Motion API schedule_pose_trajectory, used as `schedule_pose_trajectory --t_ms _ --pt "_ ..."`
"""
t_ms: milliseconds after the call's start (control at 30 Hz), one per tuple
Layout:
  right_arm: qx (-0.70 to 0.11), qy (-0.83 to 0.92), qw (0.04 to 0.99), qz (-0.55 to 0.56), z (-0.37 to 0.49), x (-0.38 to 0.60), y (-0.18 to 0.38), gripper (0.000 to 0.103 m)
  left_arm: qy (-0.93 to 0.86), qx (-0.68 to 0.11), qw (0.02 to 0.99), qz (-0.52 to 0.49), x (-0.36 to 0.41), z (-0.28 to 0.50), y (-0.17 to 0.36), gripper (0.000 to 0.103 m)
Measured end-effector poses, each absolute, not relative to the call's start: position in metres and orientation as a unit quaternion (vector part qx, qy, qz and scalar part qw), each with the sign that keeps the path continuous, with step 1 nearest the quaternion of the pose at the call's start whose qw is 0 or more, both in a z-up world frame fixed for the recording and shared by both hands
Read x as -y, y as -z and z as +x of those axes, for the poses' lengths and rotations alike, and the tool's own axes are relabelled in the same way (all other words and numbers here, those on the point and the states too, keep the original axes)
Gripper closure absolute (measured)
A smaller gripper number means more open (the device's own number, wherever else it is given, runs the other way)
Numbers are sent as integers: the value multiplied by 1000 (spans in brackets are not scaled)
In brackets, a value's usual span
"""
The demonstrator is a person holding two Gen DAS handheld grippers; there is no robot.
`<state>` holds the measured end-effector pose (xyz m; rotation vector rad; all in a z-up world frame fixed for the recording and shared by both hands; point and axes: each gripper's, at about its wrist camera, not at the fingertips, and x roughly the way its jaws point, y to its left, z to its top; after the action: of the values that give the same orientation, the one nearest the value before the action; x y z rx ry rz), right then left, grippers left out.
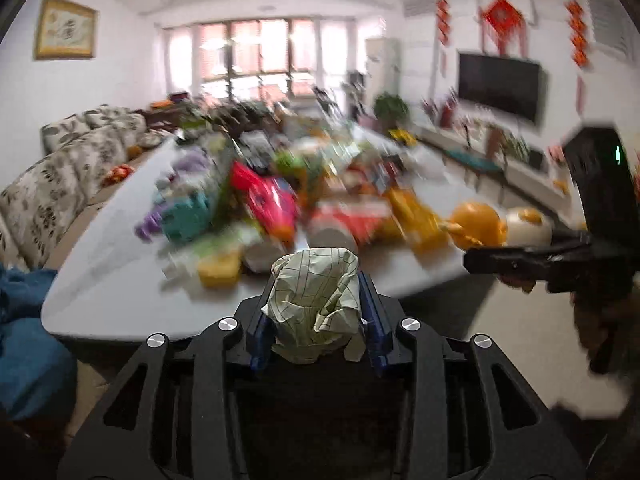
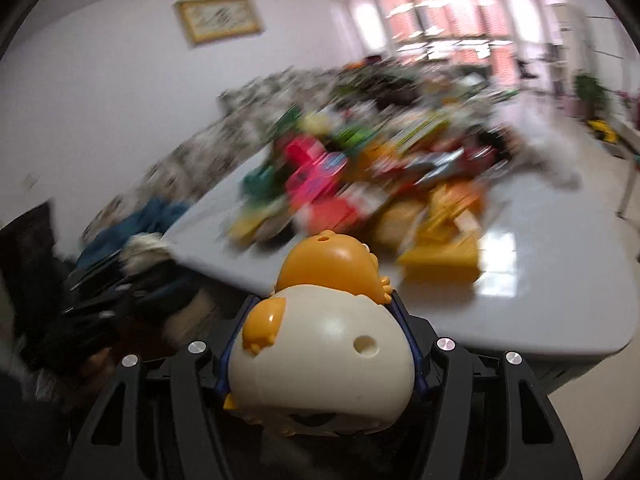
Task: Collect trash
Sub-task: 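Lower both tools to the bin under the table and open both, then grasp the red paper cup with the right tool while the left tool grasps the clear squeeze pouch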
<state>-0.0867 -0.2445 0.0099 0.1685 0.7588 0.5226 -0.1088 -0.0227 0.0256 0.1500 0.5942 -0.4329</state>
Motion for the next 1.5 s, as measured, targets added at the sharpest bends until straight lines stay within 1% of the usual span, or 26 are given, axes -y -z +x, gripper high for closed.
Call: schedule_pose_trajectory --t_ms 67,100,133,167,200,233,267,333,367,433,467,533,600,700,767,833,900,967,1033,1067,1100,1133,1167,1200,1300,1500 --pt "-400 -277 870 73 -96 232 10 41 218 -316 918 94 25 -116 -4 62" --pt "-423 -287 857 67 -99 224 26 41 227 -345 905 103 27 -116 16 55" --pt "-445 -290 845 61 -99 218 42 41 237 -366 893 108 29 -115 31 42" --pt "-466 -289 834 55 -97 212 59 40 241 -386 883 115 30 -113 50 33" --pt "-489 -287 823 49 -93 206 82 25 238 -403 875 122 28 -109 68 17" --pt "-499 -276 820 39 -90 201 100 15 236 -417 869 127 29 -106 85 13" --pt "-507 -260 821 22 -86 197 117 10 228 -433 863 130 29 -102 101 13" --pt "-531 -254 809 19 -79 196 132 15 203 -479 843 133 26 -89 134 13" --pt "-536 -251 805 26 -77 198 133 20 183 -499 836 133 21 -84 146 13" --pt "-514 -256 818 39 -80 205 112 20 171 -505 837 122 13 -85 145 13" --pt "-489 -260 832 36 -81 208 91 18 172 -499 842 112 7 -86 139 13" --pt "-446 -260 855 40 -78 213 58 11 174 -472 860 91 -6 -89 113 13" --pt "-404 -266 872 75 -59 218 28 8 169 -433 882 77 -17 -85 80 13" --pt "-377 -265 872 163 -25 223 10 8 148 -378 911 74 -29 -69 41 11" --pt "-376 -245 860 242 7 231 13 8 133 -351 924 70 -36 -60 24 11" --pt "-388 -229 834 317 25 235 25 11 118 -340 931 65 -44 -53 16 11" --pt "-394 -220 807 382 40 243 37 25 113 -333 934 56 -54 -49 9 11" --pt "-394 -213 796 408 49 242 39 26 110 -329 936 52 -57 -46 9 11" --pt "-405 -212 780 427 61 236 41 37 108 -325 938 52 -54 -49 14 11" --pt "-421 -206 776 422 69 229 45 52 105 -324 938 54 -51 -49 18 11" --pt "-423 -210 775 421 72 223 48 60 104 -325 939 55 -50 -47 20 11" --pt "-417 -211 778 420 72 220 46 64 104 -324 939 54 -49 -44 20 11" --pt "-410 -212 786 411 68 215 40 77 103 -323 939 51 -50 -40 19 11" --pt "-405 -214 793 401 61 214 36 81 102 -322 940 50 -49 -36 20 11" --pt "-358 -231 843 330 41 205 0 81 95 -317 943 42 -50 -21 14 11" --pt "-314 -224 896 222 11 198 -31 80 84 -331 940 18 -56 30 5 11"
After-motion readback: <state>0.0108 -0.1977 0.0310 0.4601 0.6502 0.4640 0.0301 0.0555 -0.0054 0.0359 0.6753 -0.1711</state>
